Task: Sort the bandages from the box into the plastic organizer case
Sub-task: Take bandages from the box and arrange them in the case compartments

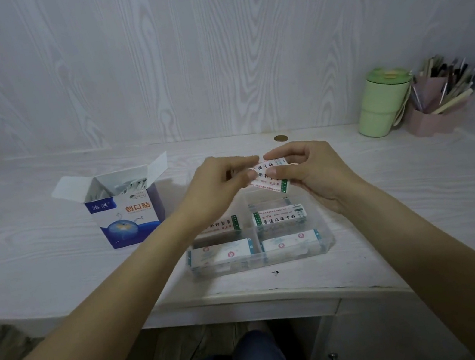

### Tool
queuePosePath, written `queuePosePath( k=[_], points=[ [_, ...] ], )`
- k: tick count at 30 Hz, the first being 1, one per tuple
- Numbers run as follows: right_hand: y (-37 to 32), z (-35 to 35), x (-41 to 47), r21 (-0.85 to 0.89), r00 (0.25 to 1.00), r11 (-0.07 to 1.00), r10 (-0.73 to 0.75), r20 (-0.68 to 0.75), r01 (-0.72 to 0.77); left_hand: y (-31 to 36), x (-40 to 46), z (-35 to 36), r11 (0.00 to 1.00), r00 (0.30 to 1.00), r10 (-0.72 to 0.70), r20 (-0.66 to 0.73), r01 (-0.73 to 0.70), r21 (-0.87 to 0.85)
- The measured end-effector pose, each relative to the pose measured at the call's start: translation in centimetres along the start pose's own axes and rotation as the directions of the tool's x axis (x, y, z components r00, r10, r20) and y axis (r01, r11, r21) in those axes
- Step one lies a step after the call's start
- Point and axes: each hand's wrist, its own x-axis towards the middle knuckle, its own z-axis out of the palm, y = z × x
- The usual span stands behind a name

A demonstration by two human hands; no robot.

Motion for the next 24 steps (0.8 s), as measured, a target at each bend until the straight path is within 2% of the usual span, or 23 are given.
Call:
queuePosePath(
  k=[2,6,10,13,15,17,19,24],
  points=[
    [-0.1,0.0,0.0,-0.069,1.000,0.997,-0.028,0.006,0.028,-0.4,0.2,0.1,0.993,0.996,-0.069,-0.054,0.063,-0.104],
    [-0.2,-0.1,-0.2,-0.327,0.989,0.934,-0.148,0.015,0.145,-0.7,0.6,0.3,0.966,0.987,-0.143,-0.077,0.122,-0.228],
    [0.1,-0.1,0.1,-0.400,0.975,0.894,-0.223,-0.012,0.200,-0.6,0.8,0.4,0.921,0.975,-0.204,-0.090,0.160,-0.355],
    [0.2,-0.2,0.5,-0.443,0.964,0.868,-0.266,-0.033,0.224,-0.5,1.0,0.5,0.922,0.976,-0.209,-0.063,0.174,-0.347],
    [0.3,-0.5,0.9,-0.485,0.958,0.842,-0.284,-0.025,0.237,-0.6,1.3,0.4,0.951,0.980,-0.198,-0.033,0.184,-0.247],
    [0.4,-0.8,1.3,-0.548,0.960,0.803,-0.280,-0.003,0.232,-0.8,1.7,0.5,0.988,0.988,-0.156,-0.021,0.156,0.000],
    [0.7,-1.0,1.8,-0.641,0.969,0.740,-0.244,0.027,0.204,-0.8,2.2,1.0,0.970,0.992,-0.125,-0.003,0.123,0.208],
    [1.6,-1.1,2.8,-0.826,0.993,0.556,-0.111,0.031,0.088,-0.7,3.4,2.3,0.889,0.975,-0.194,0.105,0.130,0.439]
  ],
)
